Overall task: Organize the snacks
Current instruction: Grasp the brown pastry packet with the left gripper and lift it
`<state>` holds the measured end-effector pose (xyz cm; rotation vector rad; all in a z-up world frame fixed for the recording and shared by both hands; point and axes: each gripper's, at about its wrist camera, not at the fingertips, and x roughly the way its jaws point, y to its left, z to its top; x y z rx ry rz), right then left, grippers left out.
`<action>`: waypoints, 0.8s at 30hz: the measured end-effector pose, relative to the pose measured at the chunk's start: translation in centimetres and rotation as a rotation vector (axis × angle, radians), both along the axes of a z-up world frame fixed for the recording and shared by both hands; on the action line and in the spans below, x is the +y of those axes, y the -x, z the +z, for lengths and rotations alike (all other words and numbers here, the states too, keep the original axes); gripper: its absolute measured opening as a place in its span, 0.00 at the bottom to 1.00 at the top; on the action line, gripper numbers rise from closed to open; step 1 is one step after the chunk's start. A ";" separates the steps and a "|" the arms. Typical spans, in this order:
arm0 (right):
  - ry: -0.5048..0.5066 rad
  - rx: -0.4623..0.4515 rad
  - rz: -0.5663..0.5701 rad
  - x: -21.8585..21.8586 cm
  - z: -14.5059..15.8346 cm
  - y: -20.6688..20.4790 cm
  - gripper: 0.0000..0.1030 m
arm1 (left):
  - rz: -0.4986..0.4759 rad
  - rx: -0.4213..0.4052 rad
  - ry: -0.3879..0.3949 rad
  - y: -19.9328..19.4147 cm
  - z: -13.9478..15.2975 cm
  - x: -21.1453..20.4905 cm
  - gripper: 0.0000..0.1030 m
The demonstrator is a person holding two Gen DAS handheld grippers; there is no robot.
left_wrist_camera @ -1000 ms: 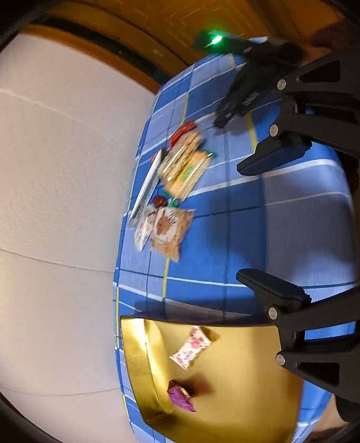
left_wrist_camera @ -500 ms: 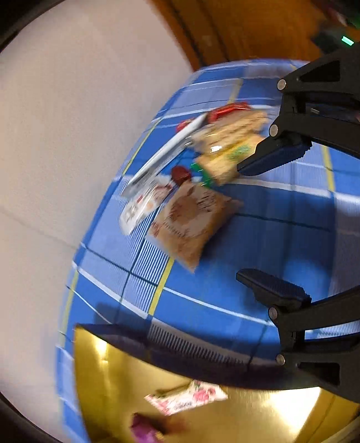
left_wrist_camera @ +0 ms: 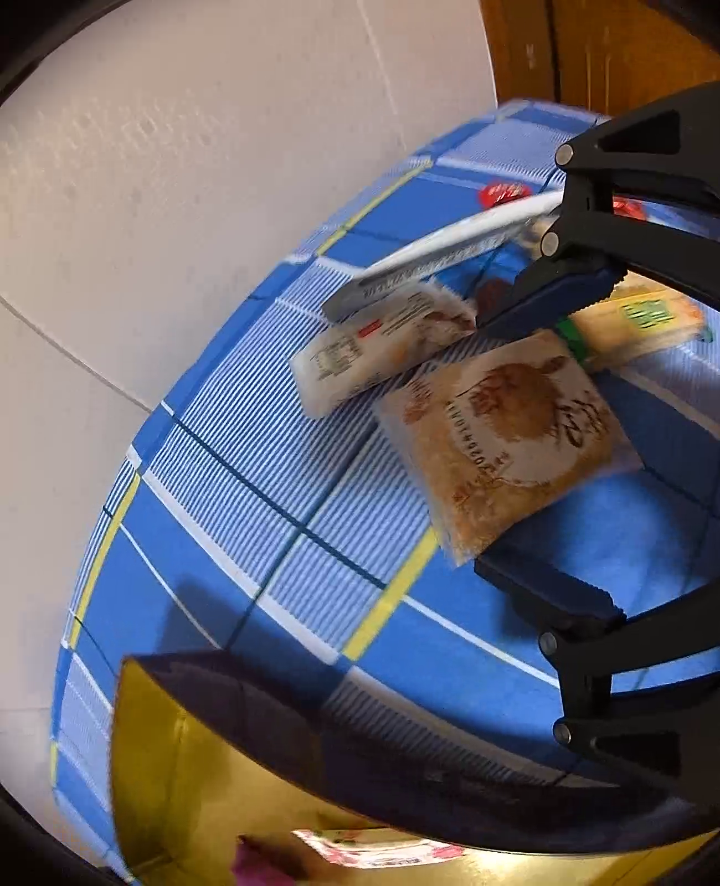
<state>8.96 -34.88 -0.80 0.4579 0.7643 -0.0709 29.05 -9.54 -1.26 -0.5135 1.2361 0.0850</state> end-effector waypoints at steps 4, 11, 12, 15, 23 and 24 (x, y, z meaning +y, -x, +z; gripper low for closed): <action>-0.026 0.005 -0.009 -0.4 -0.2 0.0 0.32 | -0.096 0.010 -0.127 -1.5 0.0 -2.2 0.85; -0.047 0.015 -0.027 -1.0 -0.5 0.0 0.32 | -0.294 -0.088 -0.349 0.0 0.2 -4.7 0.67; -0.051 0.018 -0.028 -1.0 -0.6 -0.1 0.32 | -0.309 -0.106 -0.346 0.6 0.4 -4.6 0.60; -0.053 0.018 -0.024 -1.0 -0.6 -0.1 0.32 | -0.368 -0.151 -0.343 3.3 0.7 -4.2 0.59; -0.045 0.018 -0.030 -0.8 -0.6 -0.2 0.32 | -0.576 -0.308 -0.343 13.8 1.1 -2.7 0.59; -0.045 0.018 -0.031 -0.8 -0.6 -0.2 0.32 | -0.595 -0.338 -0.348 15.2 1.0 -2.5 0.59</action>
